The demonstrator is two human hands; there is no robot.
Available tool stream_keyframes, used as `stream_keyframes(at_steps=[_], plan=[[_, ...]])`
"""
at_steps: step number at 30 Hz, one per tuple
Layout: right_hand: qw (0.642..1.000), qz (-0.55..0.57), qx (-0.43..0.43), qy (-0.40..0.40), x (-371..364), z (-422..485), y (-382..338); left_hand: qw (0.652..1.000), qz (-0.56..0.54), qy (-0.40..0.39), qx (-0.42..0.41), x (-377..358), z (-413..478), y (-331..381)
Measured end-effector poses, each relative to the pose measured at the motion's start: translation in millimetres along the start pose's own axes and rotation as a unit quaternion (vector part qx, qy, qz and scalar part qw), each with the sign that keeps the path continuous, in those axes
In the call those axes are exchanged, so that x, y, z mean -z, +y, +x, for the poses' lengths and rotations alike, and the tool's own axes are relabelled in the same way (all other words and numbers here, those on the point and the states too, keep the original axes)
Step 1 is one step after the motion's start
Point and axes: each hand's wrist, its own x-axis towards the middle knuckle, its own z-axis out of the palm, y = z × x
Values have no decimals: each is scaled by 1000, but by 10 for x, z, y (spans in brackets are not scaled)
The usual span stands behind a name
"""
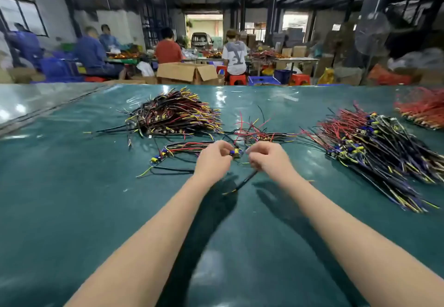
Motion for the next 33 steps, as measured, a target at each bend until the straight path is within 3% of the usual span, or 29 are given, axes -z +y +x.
stream_keyframes(at_steps=[2,4,8,13,15,17,19,21,24,26,29,33], plan=[[986,-107,-16,128,-67,140,111,992,124,-11,-20,-91,65,-82],[966,-183,-33,182,-149,195,237,973,221,-51,-39,-185,157,-214],[927,-334,-35,169,-249,311,283,938,339,-72,-13,-277,362,-287],[928,-350,-23,127,-223,389,317,923,384,-35,-7,-387,423,-274],[944,-299,-15,138,-216,398,330,949,313,9,-45,-369,424,-280],[961,-230,12,152,-231,420,323,983,133,90,-86,-312,371,-268],[981,-102,20,162,-247,450,281,981,-35,176,-73,-217,274,-264],[984,121,-41,127,-261,437,182,963,-174,204,-22,-127,191,-288],[926,352,-138,18,-300,362,87,918,-358,165,33,-16,98,-338],[877,450,-168,13,-316,302,81,903,-408,133,38,21,79,-333],[811,543,-213,34,-286,242,98,908,-406,90,43,-6,72,-279],[811,538,-226,33,-272,249,92,892,-447,44,50,-26,67,-202]])
